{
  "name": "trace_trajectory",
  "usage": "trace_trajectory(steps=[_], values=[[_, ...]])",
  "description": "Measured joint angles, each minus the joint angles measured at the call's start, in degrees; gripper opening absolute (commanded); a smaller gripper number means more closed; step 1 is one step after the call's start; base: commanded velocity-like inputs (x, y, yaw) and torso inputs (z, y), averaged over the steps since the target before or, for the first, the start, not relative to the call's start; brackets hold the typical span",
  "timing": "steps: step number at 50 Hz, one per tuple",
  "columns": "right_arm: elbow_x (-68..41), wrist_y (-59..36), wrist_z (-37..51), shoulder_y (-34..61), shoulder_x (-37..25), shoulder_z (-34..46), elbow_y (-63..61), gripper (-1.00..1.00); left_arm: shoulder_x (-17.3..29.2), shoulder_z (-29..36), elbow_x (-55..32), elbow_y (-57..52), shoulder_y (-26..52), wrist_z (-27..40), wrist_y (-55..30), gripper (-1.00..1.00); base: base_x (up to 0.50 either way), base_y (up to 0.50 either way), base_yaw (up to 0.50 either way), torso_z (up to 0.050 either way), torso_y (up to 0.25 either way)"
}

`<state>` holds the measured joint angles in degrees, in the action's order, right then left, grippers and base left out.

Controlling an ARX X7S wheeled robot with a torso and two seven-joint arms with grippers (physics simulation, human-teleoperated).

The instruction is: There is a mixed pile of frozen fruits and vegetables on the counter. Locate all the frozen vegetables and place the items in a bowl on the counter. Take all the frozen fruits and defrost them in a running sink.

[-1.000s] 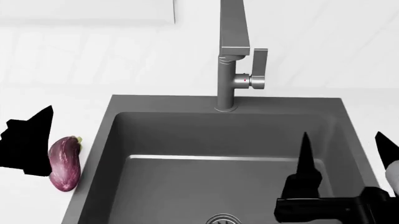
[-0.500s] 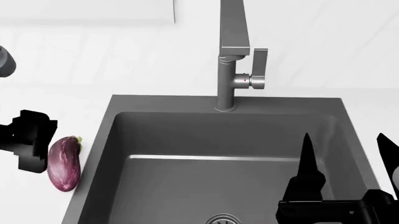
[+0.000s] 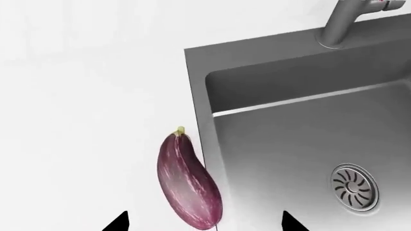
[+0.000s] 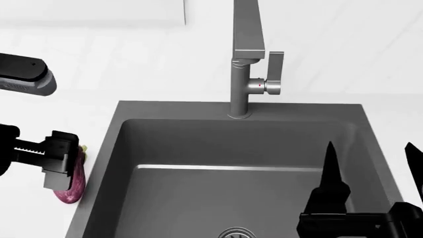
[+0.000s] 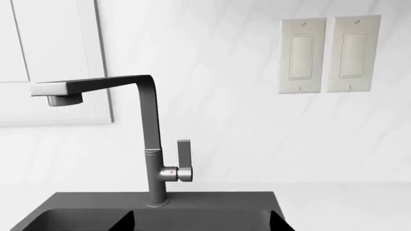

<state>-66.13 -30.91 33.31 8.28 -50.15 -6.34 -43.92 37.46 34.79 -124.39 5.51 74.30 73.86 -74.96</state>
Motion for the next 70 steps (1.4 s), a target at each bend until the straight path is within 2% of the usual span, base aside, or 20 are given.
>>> trace_trajectory(steps=[15, 33, 44, 55, 56, 70], values=[[0.36, 0.04, -0.16, -0.1, 0.34, 0.5, 0.56, 1.0, -3.6, 2.5, 15.49, 7.71, -0.37, -12.52, -0.91, 1.0, 0.0, 0.0, 0.0, 0.0, 0.0], [1.08, -0.42, -0.46, 0.72, 0.81, 2.04, 1.58, 1.0, -6.96, 8.22, 31.87, 16.16, -0.21, -26.76, 2.17, 1.0, 0.0, 0.0, 0.0, 0.0, 0.0], [1.33, -0.38, -0.71, 0.69, 0.88, 2.31, 1.97, 1.0, -9.88, 12.25, 39.14, 22.0, 0.23, -34.08, 4.79, 1.0, 0.0, 0.0, 0.0, 0.0, 0.0], [1.37, -0.23, -0.82, 0.43, 0.78, 2.18, 2.11, 1.0, -11.35, 14.94, 43.11, 25.03, -0.03, -37.61, 6.36, 1.0, 0.0, 0.0, 0.0, 0.0, 0.0], [1.36, -0.22, -0.82, 0.39, 0.76, 2.14, 2.11, 1.0, -11.41, 15.02, 43.29, 25.2, -0.05, -37.67, 6.5, -1.0, 0.0, 0.0, 0.0, 0.0, 0.0], [1.07, 0.13, -0.85, -0.33, 0.43, 1.36, 2.13, 1.0, -10.59, 13.63, 43.61, 23.29, -0.13, -36.56, 8.13, -1.0, 0.0, 0.0, 0.0, 0.0, 0.0]])
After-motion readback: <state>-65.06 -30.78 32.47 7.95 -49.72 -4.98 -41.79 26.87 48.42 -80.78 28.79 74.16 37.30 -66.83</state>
